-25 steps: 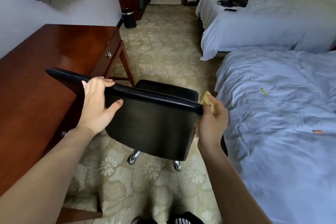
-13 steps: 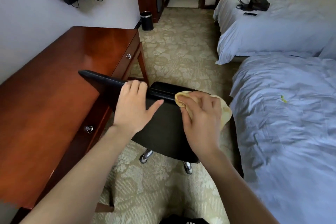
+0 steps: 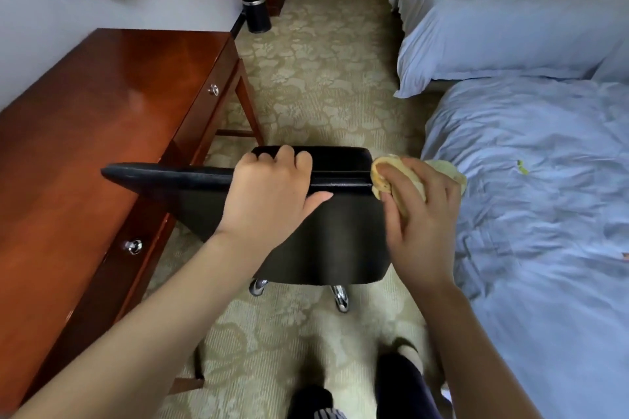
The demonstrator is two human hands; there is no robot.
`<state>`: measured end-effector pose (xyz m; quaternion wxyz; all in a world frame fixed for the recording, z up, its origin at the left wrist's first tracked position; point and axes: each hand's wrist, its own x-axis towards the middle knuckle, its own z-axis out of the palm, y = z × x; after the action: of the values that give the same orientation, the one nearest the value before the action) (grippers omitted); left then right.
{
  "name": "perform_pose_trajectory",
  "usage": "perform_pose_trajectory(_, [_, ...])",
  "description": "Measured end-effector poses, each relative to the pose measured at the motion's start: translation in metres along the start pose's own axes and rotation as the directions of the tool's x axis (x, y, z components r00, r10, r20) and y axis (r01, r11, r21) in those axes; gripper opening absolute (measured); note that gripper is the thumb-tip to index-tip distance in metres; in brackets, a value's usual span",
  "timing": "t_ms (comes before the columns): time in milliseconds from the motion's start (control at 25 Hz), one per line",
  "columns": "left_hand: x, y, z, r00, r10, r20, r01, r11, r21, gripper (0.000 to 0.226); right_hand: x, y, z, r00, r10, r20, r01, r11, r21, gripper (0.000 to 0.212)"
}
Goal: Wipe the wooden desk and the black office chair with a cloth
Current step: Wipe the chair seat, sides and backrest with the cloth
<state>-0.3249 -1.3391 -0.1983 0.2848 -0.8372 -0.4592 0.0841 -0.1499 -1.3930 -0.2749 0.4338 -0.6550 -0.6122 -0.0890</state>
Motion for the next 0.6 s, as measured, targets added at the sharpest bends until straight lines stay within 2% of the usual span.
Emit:
perform_pose_trajectory(80, [0.023,0.014,-0.016,0.993,0.105,0.046,-0.108,0.991,0.076,0.053,0.012,0.028,-0.005,0.999,-0.048,0.01,0.048,0.998,0.045,0.029])
perform_pose_trajectory(160, [0.048,0.032,-0.022,0.971,0.216,0.099,-0.223,0.973,0.063,0.053,0.028,0.057,-0.008,0.994,-0.104,0.029,0.101,0.991,0.083,0.028])
perform_pose_trajectory(280, [0.088,0.057,-0.038,0.952,0.277,0.129,-0.288,0.955,0.076,0.055,0.059,0.105,-0.018,0.976,-0.19,0.109,0.173,0.974,0.148,0.029])
perform_pose_trajectory(480, [0.131,0.089,-0.061,0.975,0.189,0.12,-0.192,0.981,0.013,0.058,0.128,0.172,-0.026,0.881,-0.369,0.296,0.289,0.915,0.281,0.03])
perform_pose_trajectory(600, [0.143,0.095,-0.069,0.981,0.1,0.167,-0.072,0.984,-0.165,0.039,0.163,0.184,-0.018,0.761,-0.569,0.311,0.444,0.807,0.388,0.029])
